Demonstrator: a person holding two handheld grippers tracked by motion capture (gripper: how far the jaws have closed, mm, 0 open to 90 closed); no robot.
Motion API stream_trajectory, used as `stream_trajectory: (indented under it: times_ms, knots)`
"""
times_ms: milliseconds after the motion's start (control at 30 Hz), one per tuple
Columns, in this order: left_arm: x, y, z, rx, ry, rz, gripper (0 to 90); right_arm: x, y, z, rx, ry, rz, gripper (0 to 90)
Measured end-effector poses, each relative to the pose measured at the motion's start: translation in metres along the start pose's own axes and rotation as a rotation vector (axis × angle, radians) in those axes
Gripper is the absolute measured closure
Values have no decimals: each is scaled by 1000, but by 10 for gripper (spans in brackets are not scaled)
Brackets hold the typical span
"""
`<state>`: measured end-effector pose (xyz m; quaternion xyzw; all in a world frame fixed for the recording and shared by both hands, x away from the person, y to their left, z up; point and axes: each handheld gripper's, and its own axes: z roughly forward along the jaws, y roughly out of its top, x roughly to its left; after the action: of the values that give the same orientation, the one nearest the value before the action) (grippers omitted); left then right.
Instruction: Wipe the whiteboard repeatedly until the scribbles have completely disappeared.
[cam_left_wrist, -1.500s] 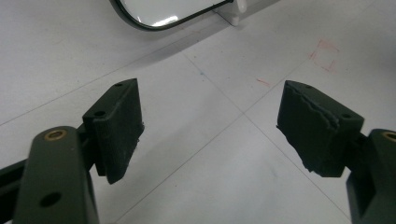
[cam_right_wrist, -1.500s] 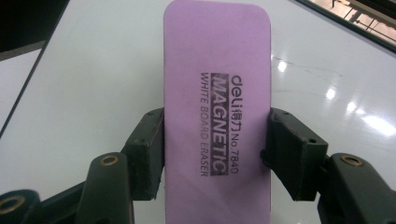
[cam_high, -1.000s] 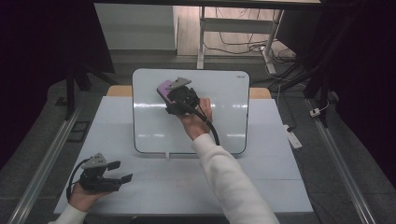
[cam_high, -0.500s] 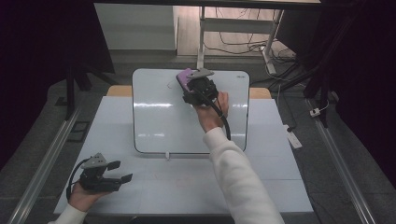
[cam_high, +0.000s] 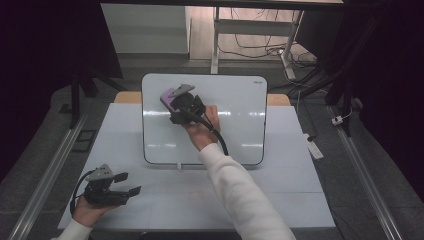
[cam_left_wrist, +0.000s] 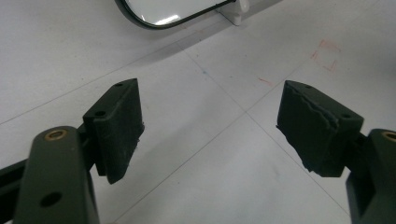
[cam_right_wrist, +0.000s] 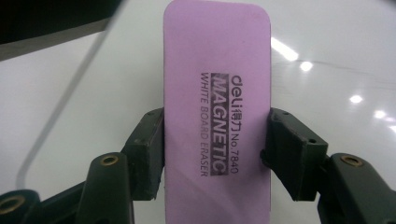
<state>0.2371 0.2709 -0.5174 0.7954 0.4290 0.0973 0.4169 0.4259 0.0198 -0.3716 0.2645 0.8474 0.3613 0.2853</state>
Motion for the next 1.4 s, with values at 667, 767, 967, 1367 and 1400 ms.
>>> stream_trajectory:
  times_ms: [667, 767, 967, 1367, 1400]
  knots:
    - [-2, 1, -1, -2, 2, 3, 231, -10, 1, -4, -2, -9, 30, 405]
    - [-1, 0, -1, -5, 3, 2, 231, -21, -3, -9, -10, -20, 65, 405]
    - [-1, 0, -1, -2, 3, 3, 230, -62, -25, -32, -38, -103, 138, 405]
    - [-3, 2, 1, 2, 5, 1, 231, -122, -77, -73, -38, -213, 272, 405]
    - [-3, 2, 1, 3, 5, 2, 231, -121, -77, -74, -37, -213, 269, 405]
